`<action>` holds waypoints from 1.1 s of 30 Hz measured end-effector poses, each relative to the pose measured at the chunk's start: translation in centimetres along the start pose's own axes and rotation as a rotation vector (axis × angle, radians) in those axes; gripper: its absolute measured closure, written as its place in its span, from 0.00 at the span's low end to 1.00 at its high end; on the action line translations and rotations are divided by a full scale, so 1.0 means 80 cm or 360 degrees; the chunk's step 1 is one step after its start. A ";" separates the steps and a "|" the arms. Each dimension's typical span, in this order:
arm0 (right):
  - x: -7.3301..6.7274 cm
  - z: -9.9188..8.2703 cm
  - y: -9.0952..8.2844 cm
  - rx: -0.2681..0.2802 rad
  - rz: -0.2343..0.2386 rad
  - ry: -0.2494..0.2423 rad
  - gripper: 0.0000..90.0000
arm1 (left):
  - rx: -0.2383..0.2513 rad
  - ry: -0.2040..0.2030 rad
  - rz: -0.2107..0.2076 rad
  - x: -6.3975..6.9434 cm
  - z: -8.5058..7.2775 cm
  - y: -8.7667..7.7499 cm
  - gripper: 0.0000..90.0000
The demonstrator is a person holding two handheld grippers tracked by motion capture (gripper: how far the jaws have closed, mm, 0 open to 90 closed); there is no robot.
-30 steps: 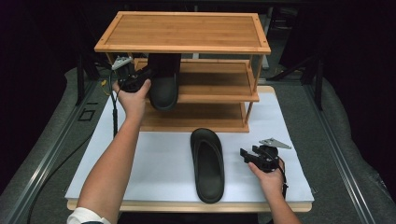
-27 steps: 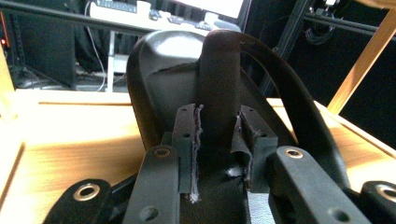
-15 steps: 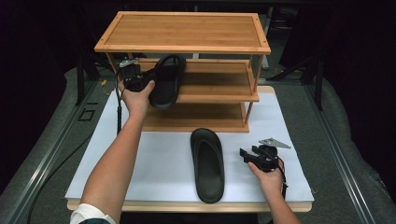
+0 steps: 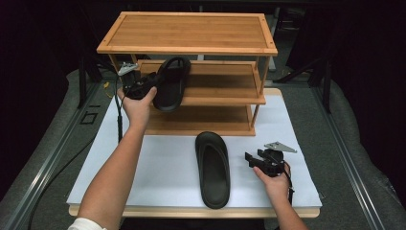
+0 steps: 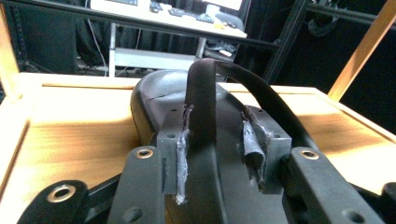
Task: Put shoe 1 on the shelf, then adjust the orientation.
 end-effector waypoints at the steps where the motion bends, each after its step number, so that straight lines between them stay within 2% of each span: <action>1: -0.002 0.000 -0.001 0.0007 -0.0008 -0.0001 0.45 | 0.0012 -0.0003 0.0000 0.001 0.000 -0.004 0.67; 8: -0.016 0.000 -0.006 0.0055 -0.0009 -0.0103 0.44 | 0.0053 0.0023 -0.0055 0.012 -0.008 -0.049 0.61; 12: -0.028 -0.001 -0.009 0.0077 0.0006 -0.0177 0.44 | 0.0058 0.0003 -0.0088 0.015 -0.023 -0.076 0.57; 18: -0.043 -0.003 -0.009 0.0092 0.0030 -0.0273 0.45 | 0.0019 0.0033 -0.0143 0.020 -0.055 -0.109 0.55; 22: -0.042 -0.003 -0.009 0.0088 0.0022 -0.0260 0.45 | 0.0004 0.0037 -0.0157 0.019 -0.077 -0.127 0.54; 24: -0.040 -0.003 -0.009 0.0092 0.0033 -0.0240 0.45 | 0.0007 0.0034 -0.0161 0.019 -0.081 -0.130 0.54; 25: -0.038 -0.003 -0.008 0.0091 0.0038 -0.0229 0.45 | 0.0022 0.0008 -0.0154 0.015 -0.094 -0.138 0.56; 27: -0.037 -0.003 -0.008 0.0082 0.0030 -0.0211 0.45 | -0.0030 0.0005 -0.0151 0.010 -0.104 -0.139 0.56; 29: -0.038 -0.003 -0.008 0.0081 0.0049 -0.0211 0.44 | -0.0039 -0.0003 -0.0150 0.006 -0.109 -0.141 0.56; 33: -0.040 -0.001 -0.008 0.0098 0.0041 -0.0216 0.44 | -0.0028 -0.0040 -0.0153 0.000 -0.112 -0.148 0.54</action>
Point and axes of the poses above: each handheld gripper's, and its own axes: y roughly forward along the jaws, z roughly out of its top, x roughly to its right, the point moved 6 cm from there along y, roughly forward along the jaws, and after that the axes turned 14 degrees about y, right-handed, at the moved point
